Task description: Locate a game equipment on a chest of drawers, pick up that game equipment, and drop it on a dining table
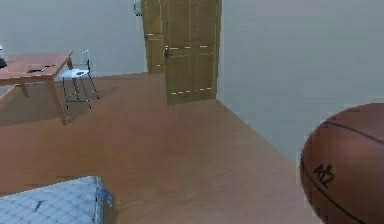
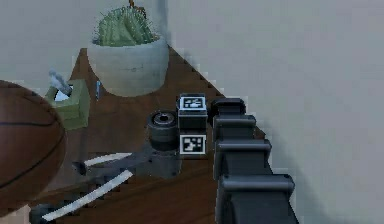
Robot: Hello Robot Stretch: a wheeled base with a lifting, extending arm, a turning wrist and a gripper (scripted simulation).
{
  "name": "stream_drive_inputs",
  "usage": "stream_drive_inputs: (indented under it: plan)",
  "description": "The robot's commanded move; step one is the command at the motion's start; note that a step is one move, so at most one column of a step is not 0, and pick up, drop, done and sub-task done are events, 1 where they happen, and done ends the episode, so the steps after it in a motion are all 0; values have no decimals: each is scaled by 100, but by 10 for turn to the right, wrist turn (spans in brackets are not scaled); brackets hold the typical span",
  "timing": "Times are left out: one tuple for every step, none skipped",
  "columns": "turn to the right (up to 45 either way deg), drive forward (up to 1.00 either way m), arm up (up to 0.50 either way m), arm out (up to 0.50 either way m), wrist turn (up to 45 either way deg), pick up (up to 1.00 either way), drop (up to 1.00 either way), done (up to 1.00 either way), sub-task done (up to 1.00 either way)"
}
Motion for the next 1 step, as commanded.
stream_drive_inputs:
  plan:
    - [0, 0, 0, 0, -450, 0, 0, 0, 0]
